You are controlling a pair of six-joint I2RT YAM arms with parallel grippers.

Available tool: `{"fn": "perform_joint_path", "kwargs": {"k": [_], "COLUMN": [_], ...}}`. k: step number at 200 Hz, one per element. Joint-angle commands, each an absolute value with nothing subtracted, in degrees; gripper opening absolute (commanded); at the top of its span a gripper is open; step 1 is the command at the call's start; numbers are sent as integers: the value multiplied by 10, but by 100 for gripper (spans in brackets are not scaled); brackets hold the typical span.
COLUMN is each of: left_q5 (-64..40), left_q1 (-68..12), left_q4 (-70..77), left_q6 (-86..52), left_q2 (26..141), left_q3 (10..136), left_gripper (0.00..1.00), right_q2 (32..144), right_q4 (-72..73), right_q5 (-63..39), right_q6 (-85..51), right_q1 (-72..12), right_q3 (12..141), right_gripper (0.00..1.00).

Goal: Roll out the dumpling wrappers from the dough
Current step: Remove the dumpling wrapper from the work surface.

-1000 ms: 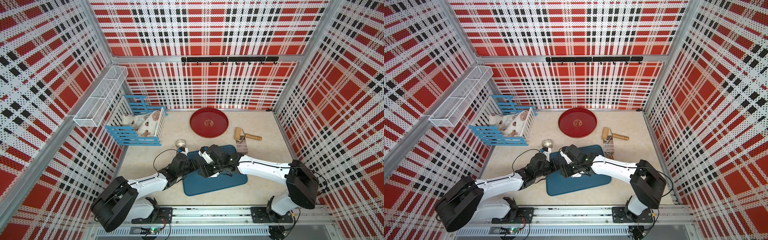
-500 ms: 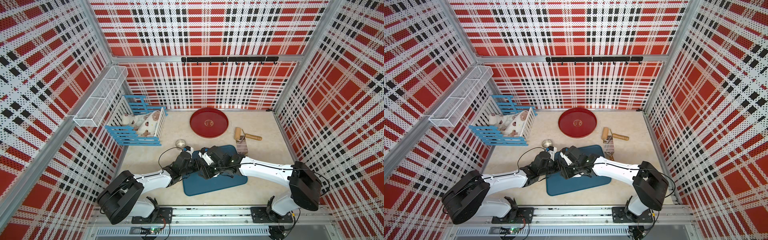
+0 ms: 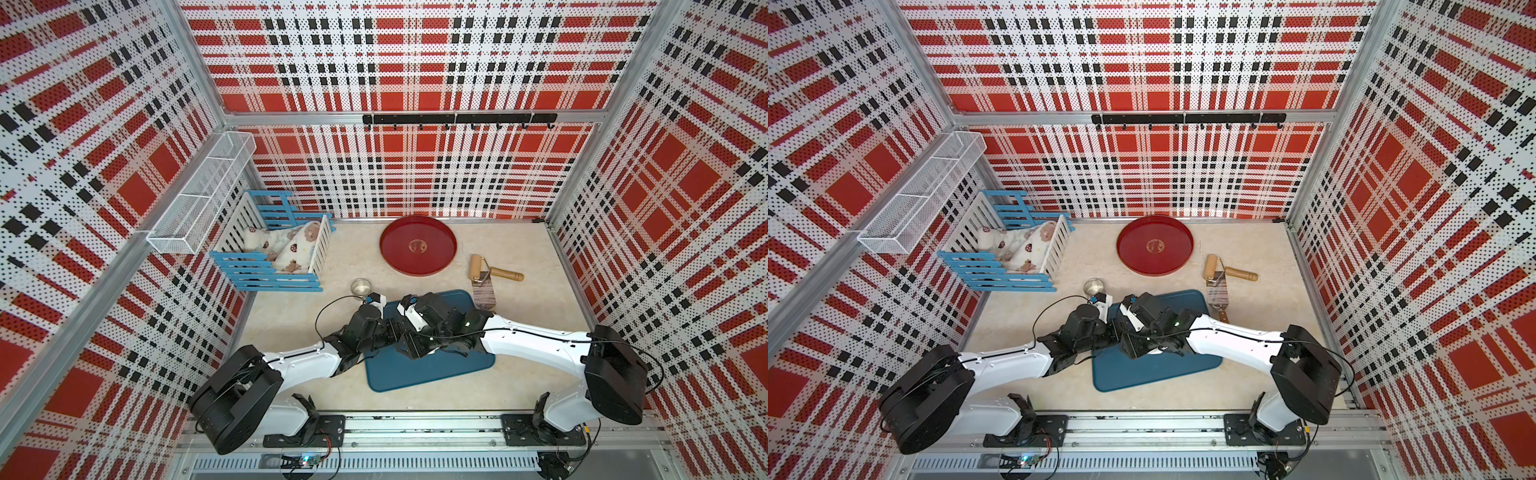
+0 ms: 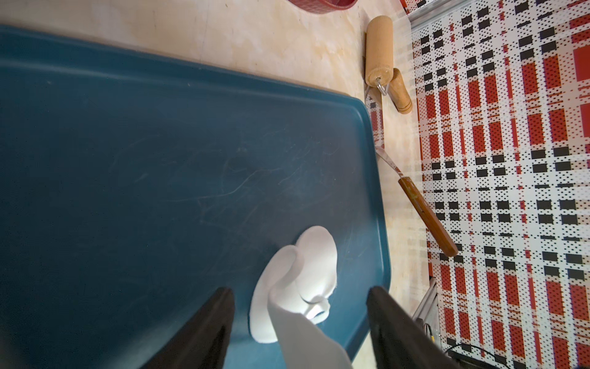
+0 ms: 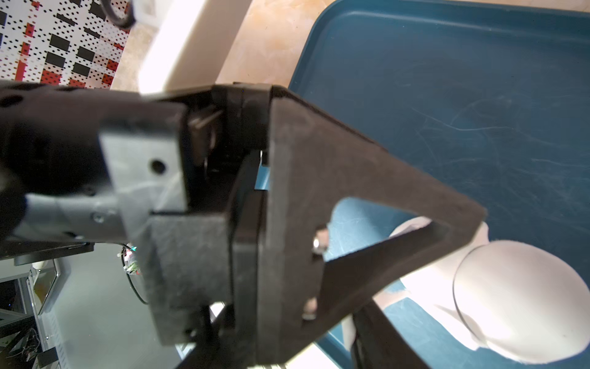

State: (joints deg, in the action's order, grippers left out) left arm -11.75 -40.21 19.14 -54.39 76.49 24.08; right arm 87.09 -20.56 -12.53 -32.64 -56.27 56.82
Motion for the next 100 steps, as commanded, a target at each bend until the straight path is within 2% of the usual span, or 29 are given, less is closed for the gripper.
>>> {"fn": "perform_joint_path", "kwargs": {"k": [1, 100], "left_q5": [-139, -133], "left_q1": [-412, -414], "left_q4": [171, 170], "left_q6": [-533, -540], "left_q2": [750, 741], "left_q3": [218, 196], "left_gripper": [69, 65], "right_q2": [854, 867], "right_q4": [-166, -179], "right_q5": [-75, -57], "right_q6": [-333, -344], "right_q1": [-555, -555], "right_q3": [568, 569], "right_gripper": [51, 51]}}
